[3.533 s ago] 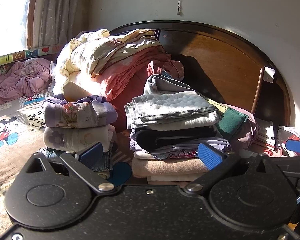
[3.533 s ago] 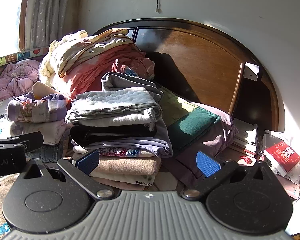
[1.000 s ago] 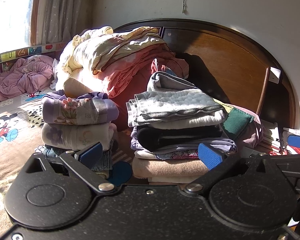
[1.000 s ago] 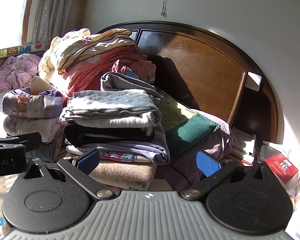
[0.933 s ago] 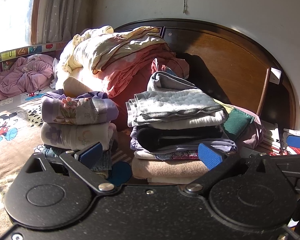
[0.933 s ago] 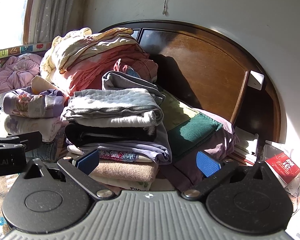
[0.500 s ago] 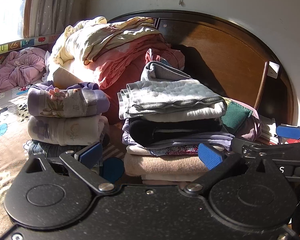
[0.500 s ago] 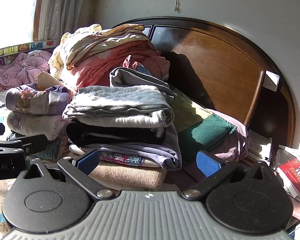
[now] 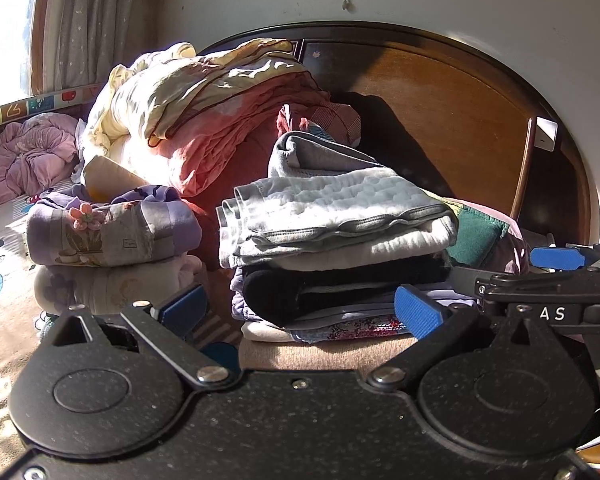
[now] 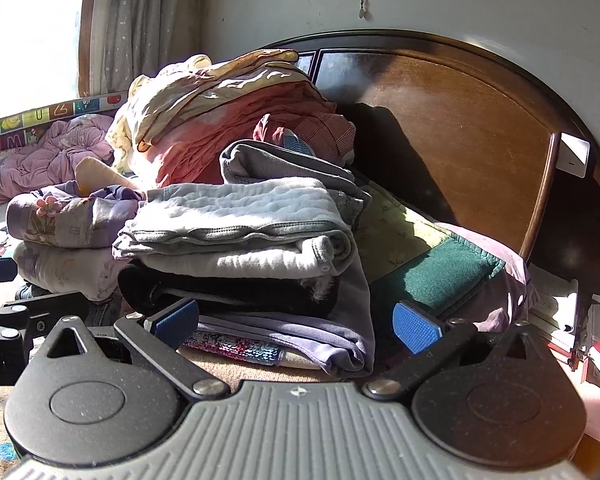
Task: Fold clothes
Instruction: 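Grasp the white quilted garment on the stack with the left gripper and lift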
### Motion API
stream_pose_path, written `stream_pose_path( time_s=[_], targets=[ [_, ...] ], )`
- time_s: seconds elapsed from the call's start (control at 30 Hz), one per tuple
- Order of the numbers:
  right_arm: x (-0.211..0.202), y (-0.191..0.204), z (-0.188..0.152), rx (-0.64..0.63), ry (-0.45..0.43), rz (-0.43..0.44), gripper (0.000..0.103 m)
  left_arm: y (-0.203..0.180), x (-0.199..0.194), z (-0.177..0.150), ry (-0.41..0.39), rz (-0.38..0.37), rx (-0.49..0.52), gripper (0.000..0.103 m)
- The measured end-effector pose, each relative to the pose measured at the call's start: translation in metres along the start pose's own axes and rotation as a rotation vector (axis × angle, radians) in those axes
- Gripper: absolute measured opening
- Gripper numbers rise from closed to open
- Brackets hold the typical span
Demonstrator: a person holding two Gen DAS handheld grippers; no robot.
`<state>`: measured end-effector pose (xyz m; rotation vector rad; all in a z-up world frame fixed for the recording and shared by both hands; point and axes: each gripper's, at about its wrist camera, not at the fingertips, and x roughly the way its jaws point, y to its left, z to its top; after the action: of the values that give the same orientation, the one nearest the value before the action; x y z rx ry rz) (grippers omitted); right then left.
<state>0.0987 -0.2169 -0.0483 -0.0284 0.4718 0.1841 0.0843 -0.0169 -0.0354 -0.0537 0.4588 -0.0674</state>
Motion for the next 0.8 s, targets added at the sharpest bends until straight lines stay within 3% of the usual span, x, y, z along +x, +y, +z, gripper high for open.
stream_pose_path(
  time_s=[0.13, 0.43, 0.7, 0.8],
  targets=[
    [0.012, -0.007, 0.001, 0.067, -0.052, 0.047, 0.102, 0.004, 0.022, 0.013, 0.006, -0.006, -0.030, 0.099],
    [0.037, -0.006, 0.010, 0.050, 0.021, 0.015, 0.102, 0.018, 0.071, 0.051, 0.022, 0.003, -0.107, 0.081],
    [0.043, -0.009, 0.011, 0.051, 0.051, 0.009, 0.102, 0.017, 0.094, 0.050, 0.077, 0.017, -0.134, 0.078],
    [0.043, -0.009, 0.010, 0.045, 0.057, 0.000, 0.102, 0.013, 0.105, 0.047, 0.113, 0.034, -0.133, 0.066]
  ],
)
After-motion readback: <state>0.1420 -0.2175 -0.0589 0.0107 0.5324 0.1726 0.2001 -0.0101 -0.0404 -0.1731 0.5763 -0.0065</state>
